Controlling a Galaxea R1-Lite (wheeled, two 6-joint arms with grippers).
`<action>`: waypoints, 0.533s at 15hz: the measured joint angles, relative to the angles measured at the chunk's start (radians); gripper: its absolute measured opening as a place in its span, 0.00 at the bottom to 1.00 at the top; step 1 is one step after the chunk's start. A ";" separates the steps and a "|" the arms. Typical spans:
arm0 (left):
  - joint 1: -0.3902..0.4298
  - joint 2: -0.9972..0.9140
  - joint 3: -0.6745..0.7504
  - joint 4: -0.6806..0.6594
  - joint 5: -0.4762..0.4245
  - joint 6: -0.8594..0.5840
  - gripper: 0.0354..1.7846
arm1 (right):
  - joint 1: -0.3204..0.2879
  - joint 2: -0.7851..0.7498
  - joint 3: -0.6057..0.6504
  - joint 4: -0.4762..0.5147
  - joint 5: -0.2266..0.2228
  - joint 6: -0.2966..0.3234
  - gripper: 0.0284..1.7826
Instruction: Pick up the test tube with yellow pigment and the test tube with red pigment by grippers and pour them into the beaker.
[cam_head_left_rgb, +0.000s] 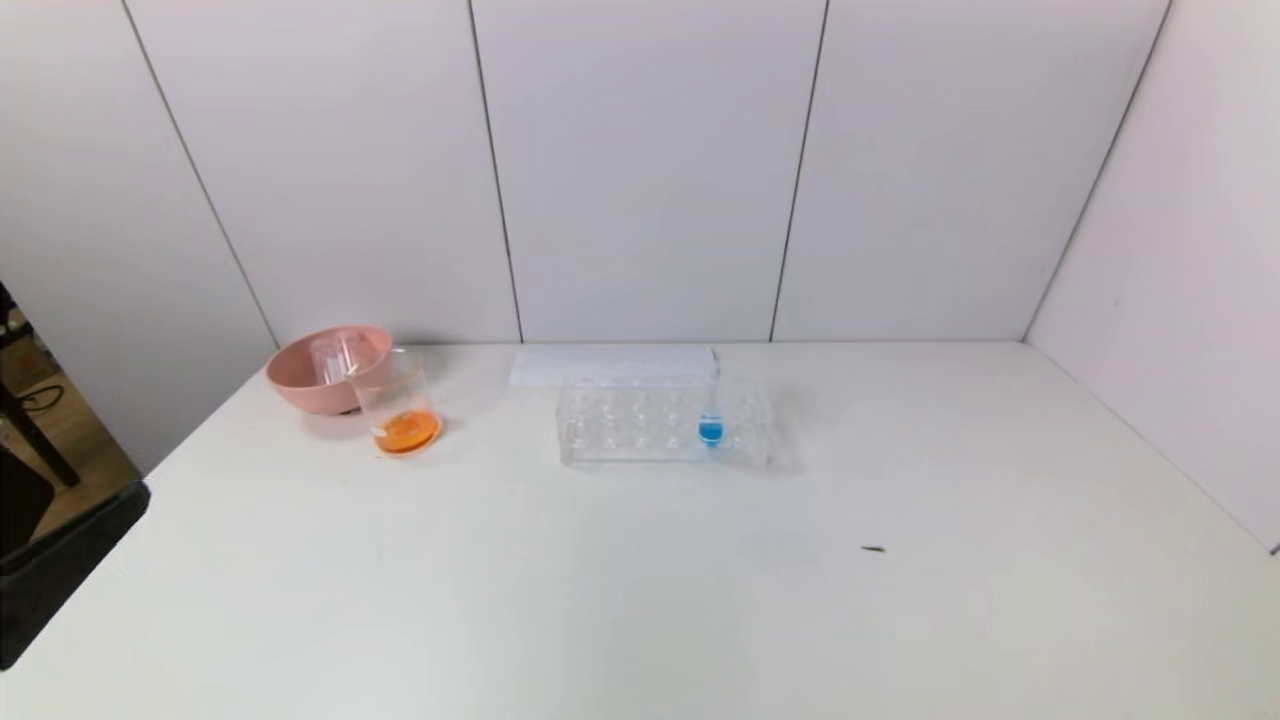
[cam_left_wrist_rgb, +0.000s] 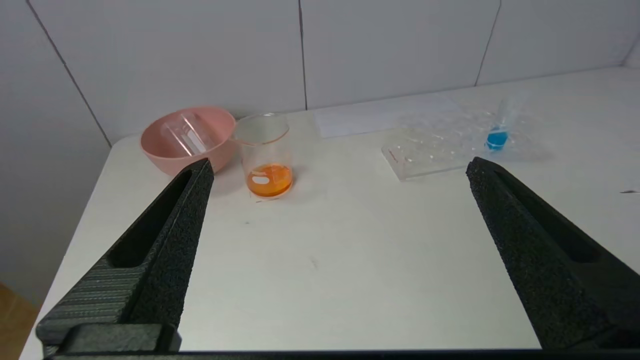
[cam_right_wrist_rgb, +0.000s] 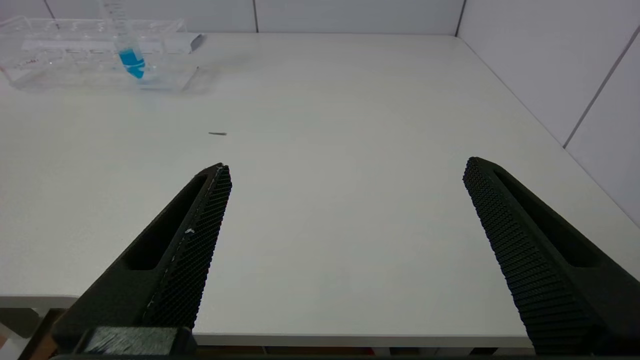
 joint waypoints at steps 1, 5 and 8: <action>-0.001 -0.067 0.027 0.004 0.012 0.000 0.99 | 0.000 0.000 0.000 0.000 0.000 0.000 0.95; 0.026 -0.242 0.100 0.023 0.006 0.003 0.99 | 0.000 0.000 0.000 0.000 0.000 0.000 0.95; 0.046 -0.341 0.137 0.061 -0.013 0.002 0.99 | 0.000 0.000 0.000 0.000 0.000 0.000 0.95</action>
